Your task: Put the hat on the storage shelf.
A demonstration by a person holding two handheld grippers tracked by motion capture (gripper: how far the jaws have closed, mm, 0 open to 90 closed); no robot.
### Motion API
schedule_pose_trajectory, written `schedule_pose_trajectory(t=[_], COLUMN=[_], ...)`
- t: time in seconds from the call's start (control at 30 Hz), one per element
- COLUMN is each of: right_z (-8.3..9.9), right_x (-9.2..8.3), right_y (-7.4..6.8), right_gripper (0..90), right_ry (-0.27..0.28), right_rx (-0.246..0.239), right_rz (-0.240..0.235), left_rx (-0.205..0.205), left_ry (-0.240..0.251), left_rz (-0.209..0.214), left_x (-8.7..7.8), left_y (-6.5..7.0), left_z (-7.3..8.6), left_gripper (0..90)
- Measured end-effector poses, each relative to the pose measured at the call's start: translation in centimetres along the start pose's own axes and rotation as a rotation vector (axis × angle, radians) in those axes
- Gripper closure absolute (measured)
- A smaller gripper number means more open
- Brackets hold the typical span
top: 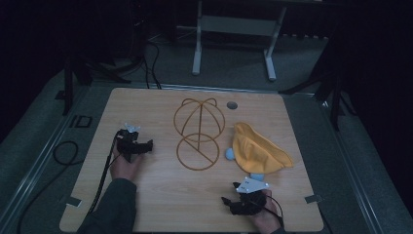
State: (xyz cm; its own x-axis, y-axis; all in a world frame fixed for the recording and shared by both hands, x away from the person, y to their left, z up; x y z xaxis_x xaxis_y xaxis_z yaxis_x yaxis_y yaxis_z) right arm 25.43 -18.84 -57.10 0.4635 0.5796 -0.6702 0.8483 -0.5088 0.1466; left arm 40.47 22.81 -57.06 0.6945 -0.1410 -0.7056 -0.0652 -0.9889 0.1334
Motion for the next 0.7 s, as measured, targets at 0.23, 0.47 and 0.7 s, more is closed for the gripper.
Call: schedule_pose_trajectory(t=[0.23, 0.47, 0.7], right_z=[-0.04, -0.24, -0.78], right_x=[0.0, -0.06, -0.29], right_y=[-0.04, -0.09, -0.17], right_gripper=[30.5, 35.3, 48.7], right_ry=[-0.003, -0.019, -0.053], right_rx=[0.004, 0.005, -0.03], right_rz=[0.001, 0.001, -0.002], left_rx=[0.0, 0.0, 0.0], left_ry=[0.0, 0.0, 0.0], left_rz=[0.0, 0.0, 0.0], left_x=[0.0, 0.0, -0.01], left_y=[0.0, 0.0, 0.0], left_z=[0.0, 0.0, 0.0], left_gripper=[14.6, 14.6, 14.6])
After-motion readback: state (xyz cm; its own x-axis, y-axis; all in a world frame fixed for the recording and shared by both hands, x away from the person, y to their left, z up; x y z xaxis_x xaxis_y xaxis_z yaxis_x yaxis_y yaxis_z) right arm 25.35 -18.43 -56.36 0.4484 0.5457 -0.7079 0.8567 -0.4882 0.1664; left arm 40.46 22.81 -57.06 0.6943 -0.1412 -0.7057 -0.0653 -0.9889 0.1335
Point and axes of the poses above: each handheld gripper's, and its own axes: x roughly forward along the jaws, z roughly out of its underside, y roughly to its right, the point moved 1 cm from there along x, roughly forward along the jaws, and after that the axes turned 11 degrees about -x, right-handed, at the moved point
